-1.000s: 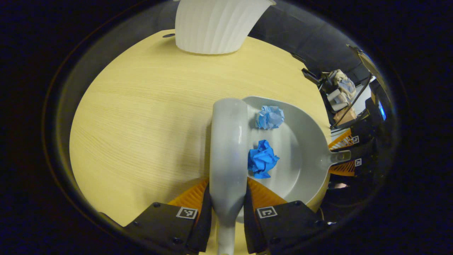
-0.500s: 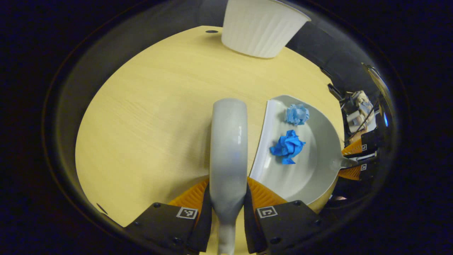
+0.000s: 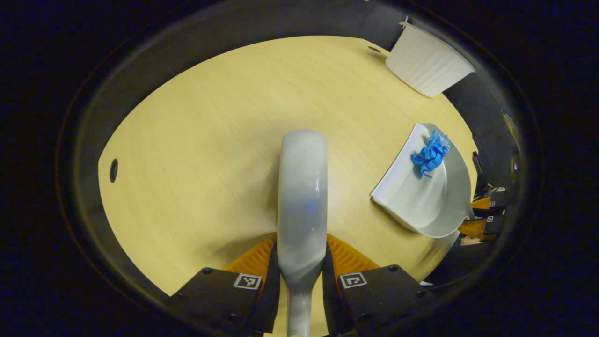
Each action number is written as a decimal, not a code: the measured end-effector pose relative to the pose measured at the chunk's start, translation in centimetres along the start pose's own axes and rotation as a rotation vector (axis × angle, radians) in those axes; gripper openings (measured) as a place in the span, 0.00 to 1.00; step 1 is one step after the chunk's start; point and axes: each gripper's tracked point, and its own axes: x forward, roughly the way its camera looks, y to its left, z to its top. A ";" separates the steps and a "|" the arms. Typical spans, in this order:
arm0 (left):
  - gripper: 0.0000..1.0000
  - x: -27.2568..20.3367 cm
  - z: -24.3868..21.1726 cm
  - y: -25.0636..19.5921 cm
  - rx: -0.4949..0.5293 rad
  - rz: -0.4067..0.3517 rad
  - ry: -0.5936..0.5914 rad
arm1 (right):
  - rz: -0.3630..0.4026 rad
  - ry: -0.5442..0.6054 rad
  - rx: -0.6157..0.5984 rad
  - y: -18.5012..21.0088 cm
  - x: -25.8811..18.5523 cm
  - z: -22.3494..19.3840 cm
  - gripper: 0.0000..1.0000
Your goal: Pick up the small broom and dustpan from the desktop, sweep the trash into the dustpan with the broom, and then empty the trash into the garbage bin.
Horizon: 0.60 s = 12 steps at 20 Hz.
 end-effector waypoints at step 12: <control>0.46 -5.4 -13.6 4.4 -0.265 0.033 -0.029 | 0.012 -0.307 0.077 0.7 -2.0 2.3 0.19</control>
